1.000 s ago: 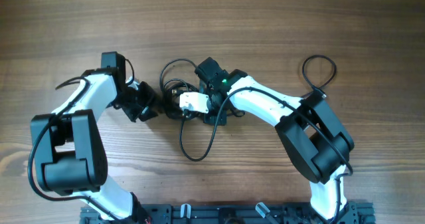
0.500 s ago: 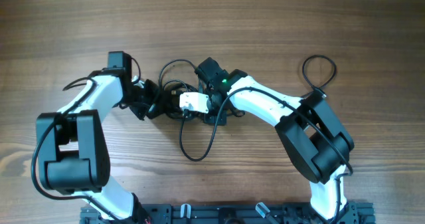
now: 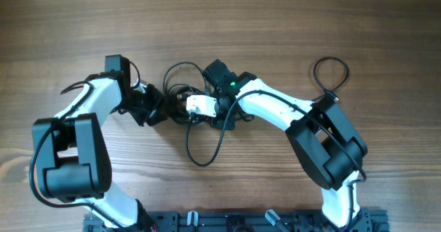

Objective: Untangle cables

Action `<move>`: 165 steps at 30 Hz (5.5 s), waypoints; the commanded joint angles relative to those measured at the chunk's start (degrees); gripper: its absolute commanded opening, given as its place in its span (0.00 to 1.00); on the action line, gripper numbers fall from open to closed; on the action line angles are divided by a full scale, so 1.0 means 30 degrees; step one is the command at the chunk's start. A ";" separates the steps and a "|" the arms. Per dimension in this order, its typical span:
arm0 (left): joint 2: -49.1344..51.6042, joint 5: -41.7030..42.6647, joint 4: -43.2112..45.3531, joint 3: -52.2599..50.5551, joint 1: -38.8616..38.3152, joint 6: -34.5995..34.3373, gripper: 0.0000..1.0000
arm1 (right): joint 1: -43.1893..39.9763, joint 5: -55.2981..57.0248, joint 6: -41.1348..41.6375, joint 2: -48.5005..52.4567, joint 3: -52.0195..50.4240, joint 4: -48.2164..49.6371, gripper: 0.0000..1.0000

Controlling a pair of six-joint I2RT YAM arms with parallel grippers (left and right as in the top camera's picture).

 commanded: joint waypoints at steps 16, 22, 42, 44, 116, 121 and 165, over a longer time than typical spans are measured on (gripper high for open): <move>-0.0248 -0.1384 0.2412 -0.1253 -0.0284 -0.1078 0.04 | -0.0321 0.1472 0.1559 0.0678 -0.0685 -0.0539 0.04; -0.0248 -0.1392 0.4299 -0.1253 0.2178 -0.1086 0.04 | -0.2441 0.0889 0.3978 -0.3395 -0.0685 -0.3257 0.04; -0.0240 -0.3650 0.4422 -0.1260 0.3657 -0.1224 0.04 | -1.7507 0.7373 1.9708 -0.8021 -0.0692 -0.3351 0.04; -0.0240 -0.3650 0.4415 -0.1260 0.3657 -0.1224 0.04 | -1.8229 0.8451 2.0524 -0.8021 -0.0692 -0.2084 0.04; -0.6047 -0.0291 0.5756 -0.1246 -0.1814 0.3016 0.55 | -1.6903 -0.5107 1.7194 -0.2827 0.4014 -0.8386 0.43; -0.7257 -0.3679 0.5464 -0.1253 -0.1814 0.2856 0.70 | -1.2801 -0.5107 1.7413 -0.2827 0.4007 -0.8510 0.56; -0.3687 -0.6965 0.8378 -0.1399 -0.4626 0.2885 0.10 | -0.7774 -0.1705 1.7413 -0.2827 0.4014 -0.0634 1.00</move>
